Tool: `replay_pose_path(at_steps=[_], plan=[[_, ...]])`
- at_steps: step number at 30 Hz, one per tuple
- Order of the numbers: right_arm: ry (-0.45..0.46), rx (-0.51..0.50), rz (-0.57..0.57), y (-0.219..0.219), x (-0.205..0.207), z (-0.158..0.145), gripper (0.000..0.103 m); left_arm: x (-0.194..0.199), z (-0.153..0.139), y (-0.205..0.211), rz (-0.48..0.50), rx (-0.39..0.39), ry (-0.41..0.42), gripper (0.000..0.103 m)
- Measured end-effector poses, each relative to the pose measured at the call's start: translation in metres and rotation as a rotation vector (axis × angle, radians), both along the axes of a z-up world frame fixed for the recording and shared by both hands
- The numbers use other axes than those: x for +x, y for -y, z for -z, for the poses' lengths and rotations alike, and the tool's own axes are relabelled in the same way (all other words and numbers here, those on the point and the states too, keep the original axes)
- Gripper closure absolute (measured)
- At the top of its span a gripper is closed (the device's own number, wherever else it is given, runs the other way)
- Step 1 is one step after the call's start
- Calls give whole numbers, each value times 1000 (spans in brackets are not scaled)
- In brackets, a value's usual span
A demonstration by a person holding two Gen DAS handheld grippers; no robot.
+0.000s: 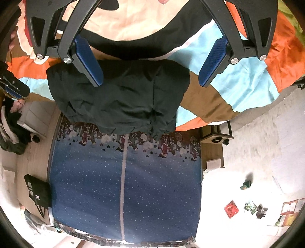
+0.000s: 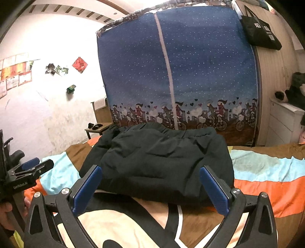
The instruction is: Fold large clothes
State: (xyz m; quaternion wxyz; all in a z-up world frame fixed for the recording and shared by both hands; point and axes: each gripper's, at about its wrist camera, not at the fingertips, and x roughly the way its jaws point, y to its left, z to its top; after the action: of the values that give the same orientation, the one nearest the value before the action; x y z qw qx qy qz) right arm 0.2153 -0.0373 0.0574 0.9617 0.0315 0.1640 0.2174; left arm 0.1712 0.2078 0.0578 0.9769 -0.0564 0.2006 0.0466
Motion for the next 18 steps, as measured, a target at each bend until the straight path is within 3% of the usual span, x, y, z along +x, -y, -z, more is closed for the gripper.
replay_pose_path(at_steps=[10, 18], plan=[[18, -27, -24, -13, -25, 20, 0, -19, 20, 10, 21, 57, 14, 5], [-43, -48, -43, -21, -29, 41, 0, -27, 39, 21, 62, 117, -8, 5]])
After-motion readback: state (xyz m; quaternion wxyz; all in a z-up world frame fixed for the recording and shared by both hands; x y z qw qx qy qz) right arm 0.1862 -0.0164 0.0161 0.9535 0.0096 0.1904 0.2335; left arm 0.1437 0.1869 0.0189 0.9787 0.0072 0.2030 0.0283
